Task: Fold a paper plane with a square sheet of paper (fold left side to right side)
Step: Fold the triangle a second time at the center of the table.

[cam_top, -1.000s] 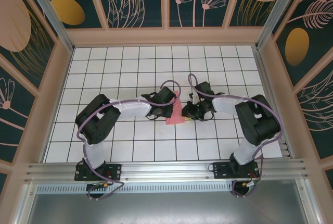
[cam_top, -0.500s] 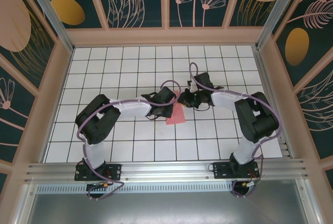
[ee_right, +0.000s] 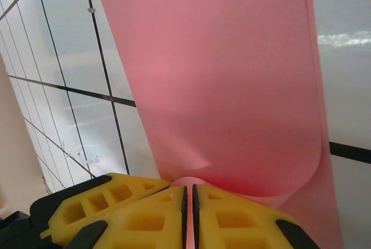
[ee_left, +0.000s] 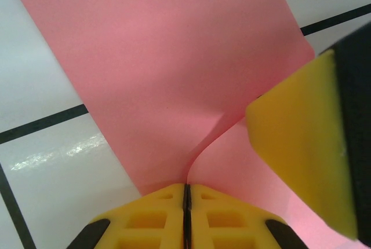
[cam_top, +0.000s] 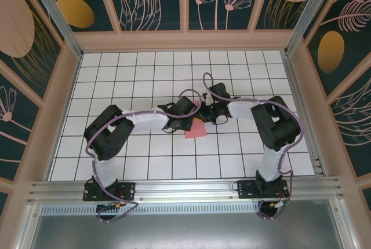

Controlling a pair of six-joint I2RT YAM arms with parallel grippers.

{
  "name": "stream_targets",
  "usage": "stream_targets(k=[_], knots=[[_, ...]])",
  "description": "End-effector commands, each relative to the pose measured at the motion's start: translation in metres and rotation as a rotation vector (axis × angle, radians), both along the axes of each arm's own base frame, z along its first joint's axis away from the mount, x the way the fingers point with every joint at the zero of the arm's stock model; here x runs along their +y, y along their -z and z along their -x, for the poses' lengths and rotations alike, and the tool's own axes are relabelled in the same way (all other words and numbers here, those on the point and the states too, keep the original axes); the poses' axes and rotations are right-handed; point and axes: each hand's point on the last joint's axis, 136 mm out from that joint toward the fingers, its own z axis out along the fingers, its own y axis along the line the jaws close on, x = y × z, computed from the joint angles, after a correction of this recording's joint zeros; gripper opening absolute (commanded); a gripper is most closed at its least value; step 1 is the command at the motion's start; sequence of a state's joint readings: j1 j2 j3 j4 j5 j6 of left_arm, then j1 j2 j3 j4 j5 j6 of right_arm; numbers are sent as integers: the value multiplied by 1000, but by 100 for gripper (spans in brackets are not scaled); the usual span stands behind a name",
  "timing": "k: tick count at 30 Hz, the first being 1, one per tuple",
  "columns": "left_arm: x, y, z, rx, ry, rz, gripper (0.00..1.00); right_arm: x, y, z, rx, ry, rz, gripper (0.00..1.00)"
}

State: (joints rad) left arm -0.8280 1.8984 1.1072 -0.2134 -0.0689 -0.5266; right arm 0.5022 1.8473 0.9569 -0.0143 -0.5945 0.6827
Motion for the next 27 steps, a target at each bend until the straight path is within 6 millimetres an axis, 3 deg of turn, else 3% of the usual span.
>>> stream_targets(k=[1,20,27], knots=[[10,17,3,35,0,-53,10,-4,13,6,14,-7,36,14],[9,16,1,29,-6,-56,10,-26,40,19,47,-5,154,14],[8,8,-1,15,-7,-45,14,-36,51,29,74,2,179,14]])
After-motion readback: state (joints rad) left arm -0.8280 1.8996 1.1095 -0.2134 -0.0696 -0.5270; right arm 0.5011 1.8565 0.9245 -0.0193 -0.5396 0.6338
